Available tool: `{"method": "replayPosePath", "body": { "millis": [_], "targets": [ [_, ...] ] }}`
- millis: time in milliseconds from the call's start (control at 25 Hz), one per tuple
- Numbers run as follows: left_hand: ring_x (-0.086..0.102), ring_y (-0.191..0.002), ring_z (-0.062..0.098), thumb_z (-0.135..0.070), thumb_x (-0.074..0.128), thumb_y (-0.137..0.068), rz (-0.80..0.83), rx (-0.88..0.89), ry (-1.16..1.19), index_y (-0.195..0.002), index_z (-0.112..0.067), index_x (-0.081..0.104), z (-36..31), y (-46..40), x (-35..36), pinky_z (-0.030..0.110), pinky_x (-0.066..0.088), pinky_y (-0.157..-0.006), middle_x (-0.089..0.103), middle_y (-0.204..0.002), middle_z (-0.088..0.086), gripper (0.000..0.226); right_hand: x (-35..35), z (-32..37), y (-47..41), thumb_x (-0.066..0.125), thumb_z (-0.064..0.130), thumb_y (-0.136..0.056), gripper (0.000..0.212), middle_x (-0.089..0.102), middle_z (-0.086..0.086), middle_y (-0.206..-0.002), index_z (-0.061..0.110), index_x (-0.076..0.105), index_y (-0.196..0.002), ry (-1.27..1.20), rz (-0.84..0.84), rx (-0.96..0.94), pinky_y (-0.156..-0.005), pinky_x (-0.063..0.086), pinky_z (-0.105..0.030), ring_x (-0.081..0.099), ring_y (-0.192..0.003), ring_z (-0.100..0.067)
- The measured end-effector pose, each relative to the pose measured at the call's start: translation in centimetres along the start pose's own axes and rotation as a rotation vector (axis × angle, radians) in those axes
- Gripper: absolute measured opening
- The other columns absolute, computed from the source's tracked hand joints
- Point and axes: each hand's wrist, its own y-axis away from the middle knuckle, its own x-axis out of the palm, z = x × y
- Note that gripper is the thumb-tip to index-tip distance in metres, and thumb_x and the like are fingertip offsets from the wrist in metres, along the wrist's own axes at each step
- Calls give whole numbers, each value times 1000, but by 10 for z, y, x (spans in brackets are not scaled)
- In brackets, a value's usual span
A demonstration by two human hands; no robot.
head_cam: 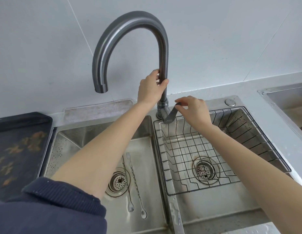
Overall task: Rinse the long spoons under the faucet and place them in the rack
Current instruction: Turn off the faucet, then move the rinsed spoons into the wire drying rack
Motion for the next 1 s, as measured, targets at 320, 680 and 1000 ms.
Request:
{"method": "replayPosePath", "body": {
  "millis": [320, 680, 1000],
  "targets": [
    [47, -128, 25, -33, 47, -93, 88, 12, -313, -137, -19, 42, 41, 41, -25, 37, 41, -100, 53, -138, 5, 46, 11, 31, 25, 54, 17, -87, 31, 68, -8, -106, 17, 59, -118, 22, -7, -130, -82, 51, -39, 62, -91, -29],
    [50, -126, 23, -33, 47, -93, 166, -119, -398, -134, -18, 47, 115, 95, -56, 33, 42, -97, 56, -135, 3, 43, 68, 51, 62, 55, 20, -88, 32, 64, -9, -118, 13, 58, -119, 25, 219, -112, -92, 49, -44, 59, -110, -26],
    [59, -113, 26, -31, 52, -90, 288, -303, -301, -124, -17, 56, 194, 118, -36, 36, 47, -97, 63, -125, 5, 38, 138, 42, 91, 52, 18, -88, 32, 63, -12, -115, 8, 58, -118, 65, 432, 30, -92, 49, -39, 59, -106, -28]
  ]
}}
